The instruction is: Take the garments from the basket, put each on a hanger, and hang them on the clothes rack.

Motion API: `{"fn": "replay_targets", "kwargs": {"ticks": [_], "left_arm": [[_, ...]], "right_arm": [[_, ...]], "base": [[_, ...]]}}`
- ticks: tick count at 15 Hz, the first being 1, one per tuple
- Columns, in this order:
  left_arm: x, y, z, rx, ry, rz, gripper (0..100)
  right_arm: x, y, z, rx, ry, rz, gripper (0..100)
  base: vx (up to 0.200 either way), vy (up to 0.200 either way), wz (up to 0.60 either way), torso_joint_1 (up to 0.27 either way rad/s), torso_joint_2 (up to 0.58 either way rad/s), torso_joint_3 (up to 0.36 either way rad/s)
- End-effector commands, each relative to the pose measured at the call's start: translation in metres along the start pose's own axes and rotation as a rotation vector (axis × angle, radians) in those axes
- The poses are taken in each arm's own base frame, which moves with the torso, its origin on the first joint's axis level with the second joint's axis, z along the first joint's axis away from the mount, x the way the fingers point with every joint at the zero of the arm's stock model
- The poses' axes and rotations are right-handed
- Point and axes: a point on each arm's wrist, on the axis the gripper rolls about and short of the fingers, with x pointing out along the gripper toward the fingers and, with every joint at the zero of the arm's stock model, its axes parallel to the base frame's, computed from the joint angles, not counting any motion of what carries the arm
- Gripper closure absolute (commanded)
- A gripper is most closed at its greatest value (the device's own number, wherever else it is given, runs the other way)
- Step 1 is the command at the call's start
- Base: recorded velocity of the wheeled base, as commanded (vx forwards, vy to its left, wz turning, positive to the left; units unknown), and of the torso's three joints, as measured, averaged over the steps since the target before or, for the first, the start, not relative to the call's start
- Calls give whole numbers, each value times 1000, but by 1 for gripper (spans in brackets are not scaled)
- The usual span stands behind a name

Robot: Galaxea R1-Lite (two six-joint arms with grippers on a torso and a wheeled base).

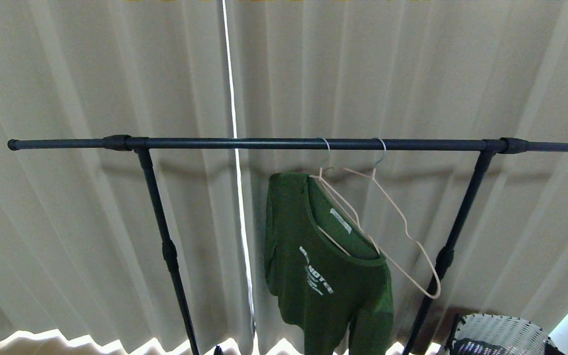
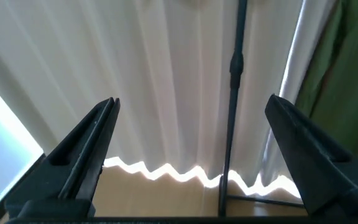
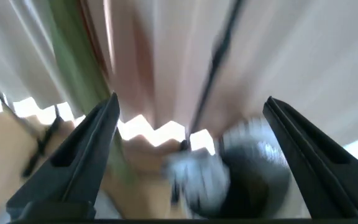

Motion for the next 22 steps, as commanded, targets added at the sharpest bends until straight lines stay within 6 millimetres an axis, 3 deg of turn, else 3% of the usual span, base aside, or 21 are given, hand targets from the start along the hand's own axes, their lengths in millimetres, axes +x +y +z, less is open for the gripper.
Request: {"fn": "replay_targets", "kwargs": {"ticks": [1,3,6,9,11,13,19,22], "left_arm": [[0,-1,-7,2,4,-9,0],[1,-3,-19,3,-6,-52,0],[1,-4,-19,-49,-9,-73,0],[1,-5,-21,-139,-5,-121,0],[2,-8,-23,-184,-2,-223,0],[3,-10,-23,-184,-34,-288,0],[5,-11,-25,-180,-43,-297,0],[7,-11,-29,-49,-52,-283,0]], "right_arm": [[-41,-4,-36,28,-100,-35,0],[-45,-4,-48,48,-116,-46,0],[-48,0,-59,94,-76,-156,0],[-57,3,-69,114,-202,-188,0],[-53,2,-70,172,-236,-205,0],[-37,2,-72,202,-346,-146,0],[-35,8,-71,149,-382,90,0],[-35,5,-71,106,-383,-26,0]], "base": [[0,0,0,0,0,0],[0,0,0,0,0,0],[0,0,0,0,0,0],[0,0,0,0,0,0],[0,0,0,0,0,0],[0,0,0,0,0,0],[0,0,0,0,0,0],[0,0,0,0,0,0]]}}
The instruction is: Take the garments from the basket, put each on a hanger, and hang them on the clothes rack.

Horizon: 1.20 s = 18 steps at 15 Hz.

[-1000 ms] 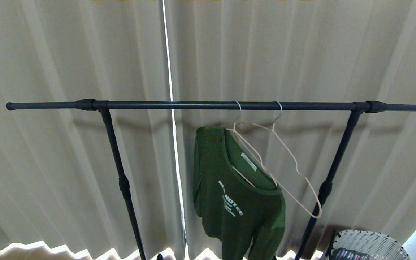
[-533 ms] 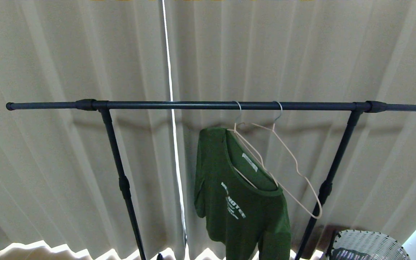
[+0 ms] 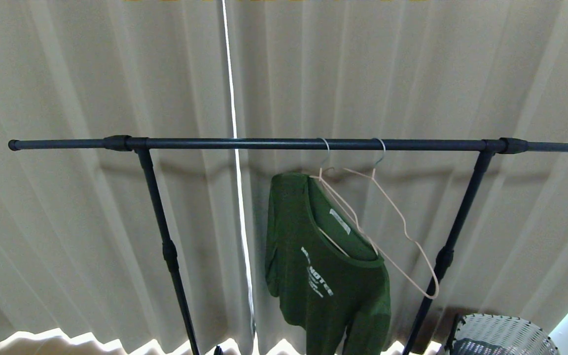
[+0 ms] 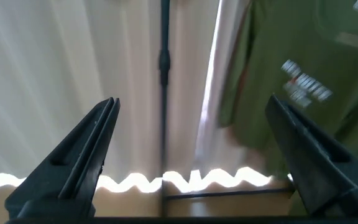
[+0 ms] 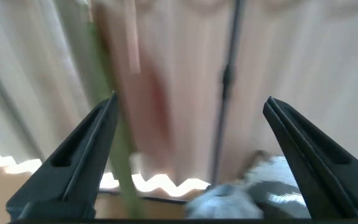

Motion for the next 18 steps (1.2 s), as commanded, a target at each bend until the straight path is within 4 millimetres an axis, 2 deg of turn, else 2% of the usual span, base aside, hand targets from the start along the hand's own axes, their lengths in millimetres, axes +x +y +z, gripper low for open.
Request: {"fn": "replay_targets", "kwargs": {"ticks": [1,4,11,18], "left_arm": [[1,0,-2,23,-7,-2,0],[1,0,-1,-3,-13,-1,0],[1,0,-1,-24,-13,-5,0],[1,0,-1,-27,-14,3,0]], "right_arm": [[-1,-2,0,-17,0,-69,0],[1,-4,-3,-17,0,-169,0],[1,-3,-2,-19,-1,-137,0],[1,-3,-2,-17,-1,-135,0]], "base": [[0,0,0,0,0,0],[0,0,0,0,0,0],[0,0,0,0,0,0],[-200,0,0,9,2,2]]}}
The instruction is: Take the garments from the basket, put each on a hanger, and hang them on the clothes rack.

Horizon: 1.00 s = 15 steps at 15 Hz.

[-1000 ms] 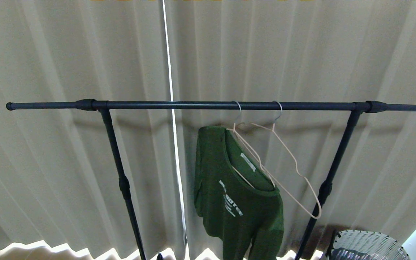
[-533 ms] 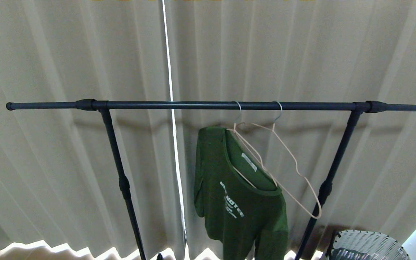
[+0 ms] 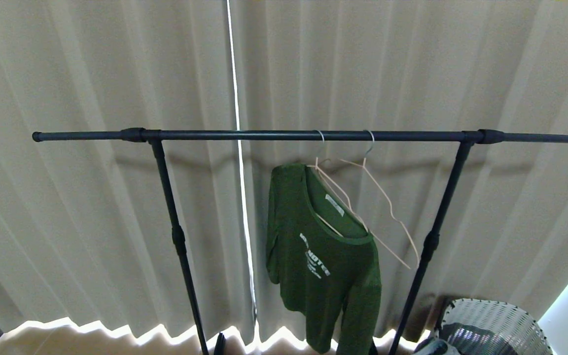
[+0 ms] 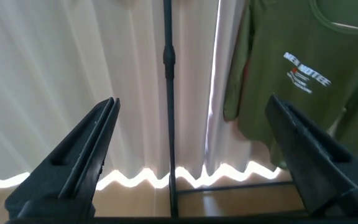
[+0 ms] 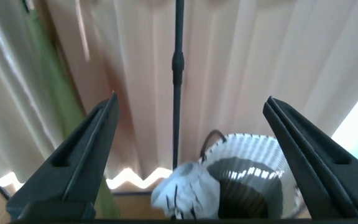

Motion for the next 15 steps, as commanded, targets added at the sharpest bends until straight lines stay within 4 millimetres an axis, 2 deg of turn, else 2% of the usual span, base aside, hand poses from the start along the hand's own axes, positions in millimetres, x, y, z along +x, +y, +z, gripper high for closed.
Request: {"fn": "replay_targets", "kwargs": {"ticks": [1,2,12,15], "left_arm": [[0,0,0,-2,-1,2,0],[0,0,0,-14,1,3,0],[0,0,0,-31,-1,3,0],[0,0,0,-32,-2,5,0]], "right_arm": [[0,0,0,0,-1,0,0],[0,0,0,-1,-1,0,0],[0,0,0,-1,-1,0,0],[0,0,0,0,-1,0,0]], "base": [[-200,0,0,-2,2,2],[-200,0,0,2,-2,-2],[0,0,0,0,0,0],[0,0,0,-142,323,172]]}}
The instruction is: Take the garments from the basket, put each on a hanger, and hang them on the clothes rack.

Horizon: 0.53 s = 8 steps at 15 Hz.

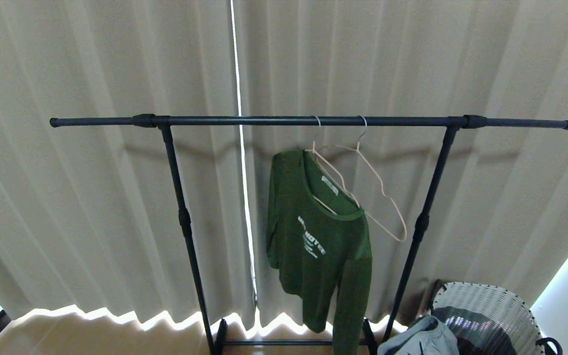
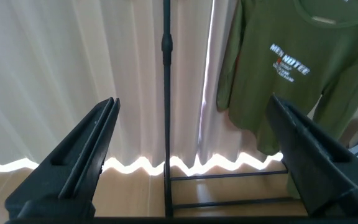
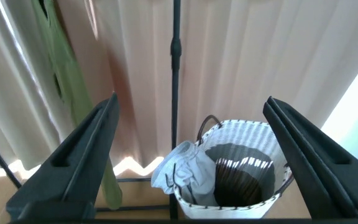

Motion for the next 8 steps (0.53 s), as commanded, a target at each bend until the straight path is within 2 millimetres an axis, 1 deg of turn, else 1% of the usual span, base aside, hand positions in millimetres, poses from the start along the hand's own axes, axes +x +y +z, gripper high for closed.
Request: {"fn": "replay_targets", "kwargs": {"ticks": [1,8], "left_arm": [[0,0,0,0,1,0,0],[0,0,0,0,-1,0,0]], "right_arm": [[0,0,0,1,-1,0,0],[0,0,0,1,-1,0,0]], "base": [[0,0,0,-217,481,256],[0,0,0,-216,500,276]]}}
